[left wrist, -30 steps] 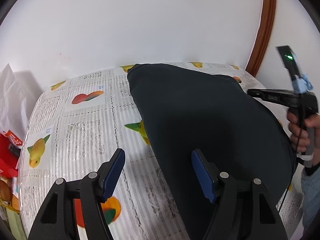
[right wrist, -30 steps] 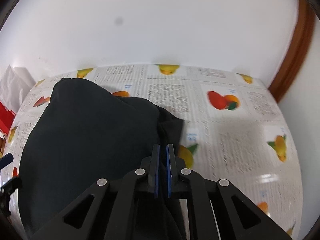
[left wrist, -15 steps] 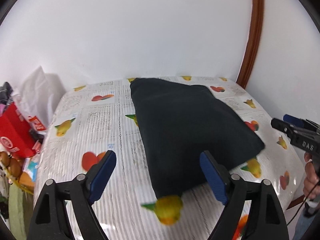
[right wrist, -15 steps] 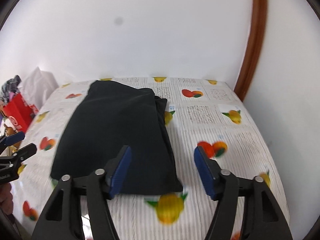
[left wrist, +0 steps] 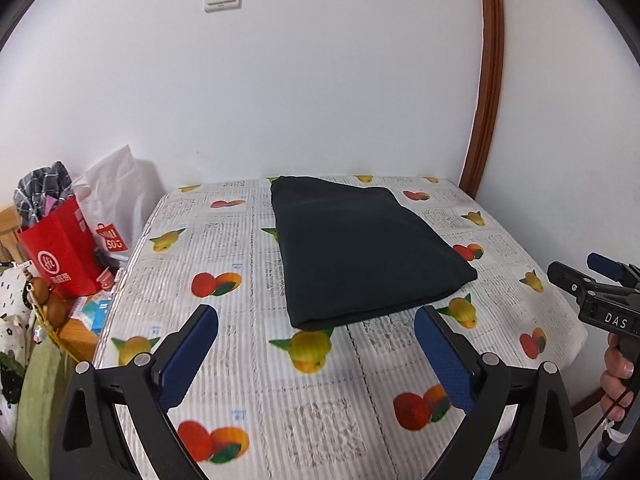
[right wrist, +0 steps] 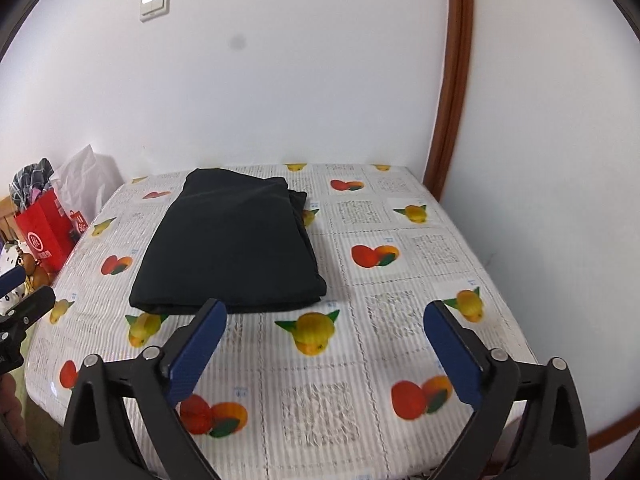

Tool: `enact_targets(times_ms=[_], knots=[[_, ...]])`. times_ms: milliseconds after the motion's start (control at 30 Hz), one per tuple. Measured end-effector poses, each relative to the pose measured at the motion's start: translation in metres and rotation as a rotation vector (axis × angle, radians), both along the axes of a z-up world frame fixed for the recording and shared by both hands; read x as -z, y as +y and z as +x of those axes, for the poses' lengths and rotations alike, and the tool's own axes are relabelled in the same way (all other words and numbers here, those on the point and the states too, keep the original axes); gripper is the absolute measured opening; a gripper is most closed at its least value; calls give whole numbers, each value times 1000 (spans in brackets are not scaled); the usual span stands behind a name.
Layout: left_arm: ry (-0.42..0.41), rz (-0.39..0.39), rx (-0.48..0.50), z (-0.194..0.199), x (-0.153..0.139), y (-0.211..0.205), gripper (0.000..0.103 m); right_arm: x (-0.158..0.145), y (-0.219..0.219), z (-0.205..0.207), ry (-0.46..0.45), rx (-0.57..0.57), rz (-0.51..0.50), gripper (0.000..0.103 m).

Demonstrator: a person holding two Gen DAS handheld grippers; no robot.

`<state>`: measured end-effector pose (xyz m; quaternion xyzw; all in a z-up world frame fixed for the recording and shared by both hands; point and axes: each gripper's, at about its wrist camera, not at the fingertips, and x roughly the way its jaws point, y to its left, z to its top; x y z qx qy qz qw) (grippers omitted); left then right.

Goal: Fold small clothes

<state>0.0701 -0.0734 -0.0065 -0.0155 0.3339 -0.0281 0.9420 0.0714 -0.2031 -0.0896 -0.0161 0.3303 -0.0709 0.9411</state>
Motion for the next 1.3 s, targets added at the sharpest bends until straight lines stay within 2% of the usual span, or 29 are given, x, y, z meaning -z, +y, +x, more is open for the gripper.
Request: enact_targets(times_ms=[267,800,1300], knots=[[-21,15,-17,-26,-3,0,99,-3,5,-30,-21,8,9,100],[-15,27,-58,-29,-1,7,99,-2,4,-36,-29,6,14,100],[-10,29,-58,-30,0,3,99,-4,-2,-42,-31,15,11,100]])
